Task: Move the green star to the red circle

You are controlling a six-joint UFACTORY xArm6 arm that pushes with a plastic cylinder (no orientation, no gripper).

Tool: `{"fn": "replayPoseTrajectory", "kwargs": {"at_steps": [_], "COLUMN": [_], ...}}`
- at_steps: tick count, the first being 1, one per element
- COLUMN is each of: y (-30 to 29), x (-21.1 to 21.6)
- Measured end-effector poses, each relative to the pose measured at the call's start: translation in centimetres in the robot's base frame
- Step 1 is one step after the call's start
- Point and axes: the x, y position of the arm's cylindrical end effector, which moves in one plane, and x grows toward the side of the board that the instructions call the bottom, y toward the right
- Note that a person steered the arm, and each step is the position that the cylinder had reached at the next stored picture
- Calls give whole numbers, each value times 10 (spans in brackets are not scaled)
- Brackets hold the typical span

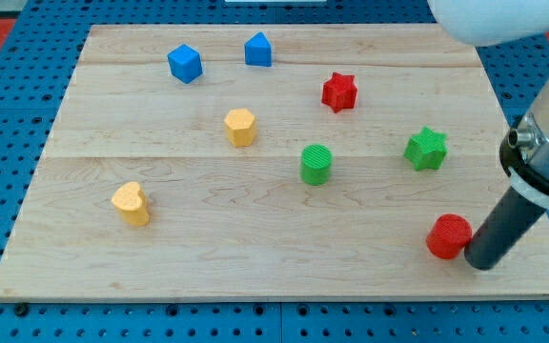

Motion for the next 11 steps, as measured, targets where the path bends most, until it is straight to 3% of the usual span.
{"fn": "replayPoseTrajectory", "kwargs": {"at_steps": [1, 2, 3, 4, 6, 7, 8, 9, 10, 11], "y": [-24, 5, 61, 43, 8, 16, -37, -41, -35, -15], "x": [-16, -32, -103, -155, -132, -170, -162, -105, -106, -156]}}
